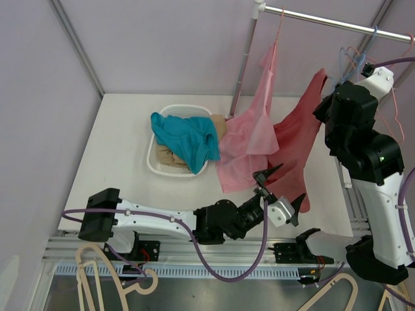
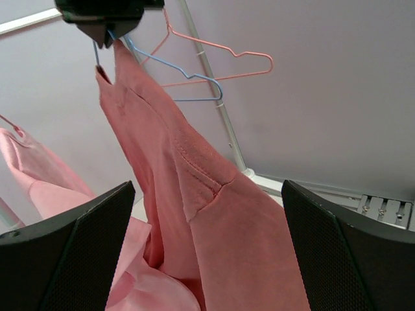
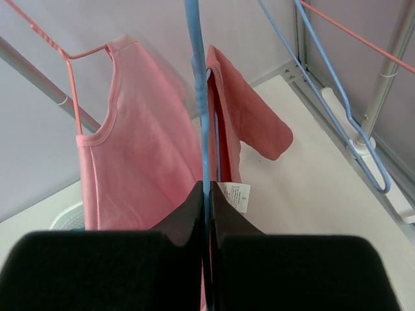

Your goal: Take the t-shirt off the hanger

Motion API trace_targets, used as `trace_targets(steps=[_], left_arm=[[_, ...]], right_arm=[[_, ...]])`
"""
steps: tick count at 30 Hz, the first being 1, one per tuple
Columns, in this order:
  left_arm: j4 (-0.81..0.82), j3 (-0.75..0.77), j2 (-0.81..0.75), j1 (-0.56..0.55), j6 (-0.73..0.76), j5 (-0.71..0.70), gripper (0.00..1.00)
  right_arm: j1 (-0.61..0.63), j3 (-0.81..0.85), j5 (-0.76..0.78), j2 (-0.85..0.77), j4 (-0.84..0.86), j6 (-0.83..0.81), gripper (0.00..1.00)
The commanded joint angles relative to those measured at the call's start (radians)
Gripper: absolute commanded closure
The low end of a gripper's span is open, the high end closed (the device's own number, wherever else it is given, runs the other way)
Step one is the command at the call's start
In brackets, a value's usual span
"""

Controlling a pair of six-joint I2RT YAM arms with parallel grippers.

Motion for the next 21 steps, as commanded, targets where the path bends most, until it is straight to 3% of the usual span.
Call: trace_targets(steps=[1,7,13,14,16,17,20,21], left_arm=[[-0.010,0.028,0.018,0.040,-0.138,0.052,0.01],[-0.092,-0.009,0.042,0.127,-0.299,0.132,0.03],[-0.142,0.034,0.125,0.129,-0.313,0.103,0.23],[-0.144,0.027,0.130,0.129,-0.319,0.100,0.37],[-0.142,0.023,0.130,0.130,-0.336,0.100,0.55],[-0.145,0.019,0.130,0.129,-0.342,0.102,0.75],[-0.171,0.026,0.107,0.121,-0.345,0.096,0.96],[-0.177,0.034,0.101,0.109,-0.341,0.077,0.99]], right_arm=[[0.061,0.031,0.124,0.005,0.039,0.021,1.00],[0.136,0.057,0.178,0.025,0.034,0.002,1.00],[0.153,0.077,0.185,0.029,0.056,-0.013,1.00],[0.155,0.085,0.187,0.034,0.056,-0.019,1.00],[0.155,0.104,0.191,0.045,0.054,-0.033,1.00],[0.156,0.109,0.191,0.049,0.057,-0.037,1.00],[0.155,0.109,0.207,0.059,0.074,-0.062,1.00],[0.155,0.108,0.211,0.062,0.076,-0.065,1.00]])
